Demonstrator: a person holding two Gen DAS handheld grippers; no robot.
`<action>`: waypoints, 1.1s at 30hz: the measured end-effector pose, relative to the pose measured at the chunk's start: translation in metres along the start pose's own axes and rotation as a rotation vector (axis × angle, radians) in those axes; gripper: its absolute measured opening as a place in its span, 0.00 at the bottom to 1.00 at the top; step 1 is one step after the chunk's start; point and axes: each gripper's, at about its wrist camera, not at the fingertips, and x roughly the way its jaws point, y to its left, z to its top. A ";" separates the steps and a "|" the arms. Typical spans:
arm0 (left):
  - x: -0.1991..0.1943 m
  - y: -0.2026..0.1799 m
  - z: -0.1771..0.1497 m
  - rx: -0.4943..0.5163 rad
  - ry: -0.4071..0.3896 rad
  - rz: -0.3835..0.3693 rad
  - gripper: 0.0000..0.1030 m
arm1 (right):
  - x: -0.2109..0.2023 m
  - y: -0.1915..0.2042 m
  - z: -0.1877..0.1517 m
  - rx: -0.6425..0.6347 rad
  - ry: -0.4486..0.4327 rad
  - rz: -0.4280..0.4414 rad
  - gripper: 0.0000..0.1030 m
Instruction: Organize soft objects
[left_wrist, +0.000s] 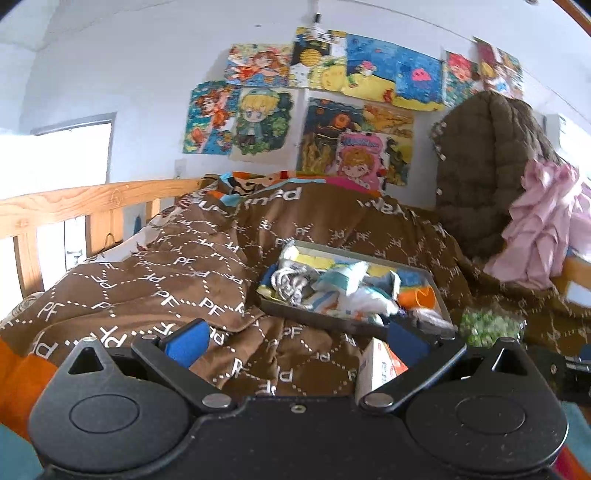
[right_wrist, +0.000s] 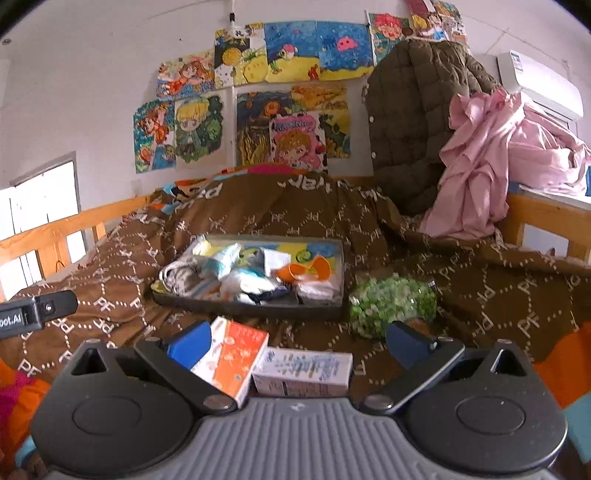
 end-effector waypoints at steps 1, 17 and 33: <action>-0.001 -0.002 -0.002 0.017 0.000 -0.007 0.99 | 0.000 -0.001 -0.001 0.002 0.004 -0.001 1.00; 0.002 -0.004 -0.019 0.042 0.059 0.047 0.99 | 0.013 -0.003 -0.016 0.030 0.090 0.024 1.00; 0.006 -0.006 -0.031 0.071 0.093 0.047 0.99 | 0.019 0.003 -0.018 0.006 0.119 0.050 1.00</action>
